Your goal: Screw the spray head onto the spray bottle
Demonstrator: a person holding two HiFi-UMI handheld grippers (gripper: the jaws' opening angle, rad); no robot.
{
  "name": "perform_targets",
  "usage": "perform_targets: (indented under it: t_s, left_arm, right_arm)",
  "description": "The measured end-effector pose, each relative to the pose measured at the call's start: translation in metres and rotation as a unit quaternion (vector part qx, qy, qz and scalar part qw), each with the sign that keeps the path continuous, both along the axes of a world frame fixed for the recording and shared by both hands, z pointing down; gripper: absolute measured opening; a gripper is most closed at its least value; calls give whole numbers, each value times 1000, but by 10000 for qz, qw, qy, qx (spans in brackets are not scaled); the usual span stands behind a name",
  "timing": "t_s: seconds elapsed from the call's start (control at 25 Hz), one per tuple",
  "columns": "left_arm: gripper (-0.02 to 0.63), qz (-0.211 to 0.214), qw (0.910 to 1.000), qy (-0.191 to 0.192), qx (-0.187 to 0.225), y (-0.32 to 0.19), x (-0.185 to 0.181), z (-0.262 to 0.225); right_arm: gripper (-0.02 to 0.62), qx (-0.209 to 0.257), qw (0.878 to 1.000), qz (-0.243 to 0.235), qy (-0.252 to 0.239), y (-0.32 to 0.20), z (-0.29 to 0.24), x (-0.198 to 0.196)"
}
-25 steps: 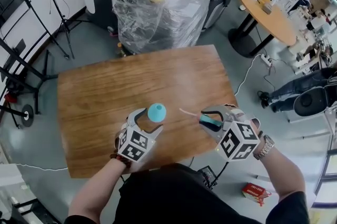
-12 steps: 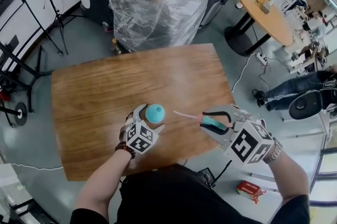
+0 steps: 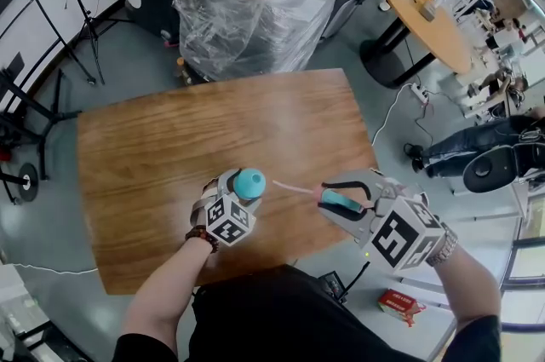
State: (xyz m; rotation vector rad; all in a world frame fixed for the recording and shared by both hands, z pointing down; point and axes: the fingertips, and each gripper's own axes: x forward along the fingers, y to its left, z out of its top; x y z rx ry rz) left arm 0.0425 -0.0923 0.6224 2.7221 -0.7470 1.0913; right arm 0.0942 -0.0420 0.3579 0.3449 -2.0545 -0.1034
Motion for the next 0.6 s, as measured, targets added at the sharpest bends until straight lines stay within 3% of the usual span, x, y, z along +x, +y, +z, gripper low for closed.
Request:
perform_targets:
  t_s: [0.2, 0.4, 0.6]
  left_arm:
    - [394, 76, 9992, -388, 96, 4, -5, -5]
    - [393, 341, 9939, -956, 439, 7, -7, -21]
    - [393, 650, 9884, -1205, 658, 18, 0, -43]
  right_arm:
    - [117, 2, 9999, -121, -10, 1, 1, -4]
    - [117, -23, 9997, -225, 95, 3, 4, -5]
    - [117, -131, 9991, -343, 199, 9, 15, -9]
